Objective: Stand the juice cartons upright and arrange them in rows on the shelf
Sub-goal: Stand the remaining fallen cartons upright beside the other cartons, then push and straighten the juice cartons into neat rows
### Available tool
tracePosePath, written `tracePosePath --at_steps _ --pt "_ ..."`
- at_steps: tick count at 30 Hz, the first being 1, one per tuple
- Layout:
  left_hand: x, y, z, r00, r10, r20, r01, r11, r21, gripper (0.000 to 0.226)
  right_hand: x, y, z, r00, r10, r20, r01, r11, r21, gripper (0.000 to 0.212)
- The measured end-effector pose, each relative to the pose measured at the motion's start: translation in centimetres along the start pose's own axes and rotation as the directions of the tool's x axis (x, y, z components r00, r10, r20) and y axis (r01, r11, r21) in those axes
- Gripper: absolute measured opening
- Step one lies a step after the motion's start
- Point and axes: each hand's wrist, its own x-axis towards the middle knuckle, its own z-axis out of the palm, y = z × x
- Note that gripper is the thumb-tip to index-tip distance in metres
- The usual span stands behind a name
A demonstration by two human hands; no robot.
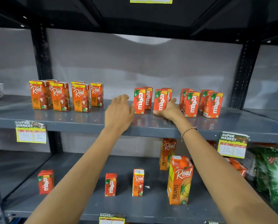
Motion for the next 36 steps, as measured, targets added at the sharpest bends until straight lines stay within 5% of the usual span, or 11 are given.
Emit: tracePosePath --at_steps 3,6,14,22,36 --pt "2.1 3.0 2.6 0.932 -0.254 0.259 0.291 0.950 -0.113 0.060 0.2 -0.3 0.5 0.998 -0.040 -0.056 0.036 0.996 -0.080 0.092" --pt "3.3 4.5 4.7 0.869 -0.359 0.339 0.418 0.901 -0.117 0.073 0.4 -0.4 1.1 0.992 -0.077 -0.096 0.061 0.985 -0.159 0.089" --pt "3.8 6.7 7.6 0.911 -0.272 0.310 0.310 0.947 -0.081 0.063 0.5 0.7 0.4 0.976 -0.011 -0.216 -0.023 0.988 -0.155 0.073" --pt "3.5 6.4 7.8 0.945 -0.200 0.259 0.223 0.973 -0.059 0.063 0.6 1.0 0.3 0.989 -0.022 -0.145 -0.004 0.984 -0.177 0.074" --pt "3.7 6.3 7.7 0.921 -0.231 0.313 0.266 0.961 -0.075 0.068 0.6 1.1 0.5 0.980 -0.006 -0.200 -0.024 0.989 -0.145 0.070"
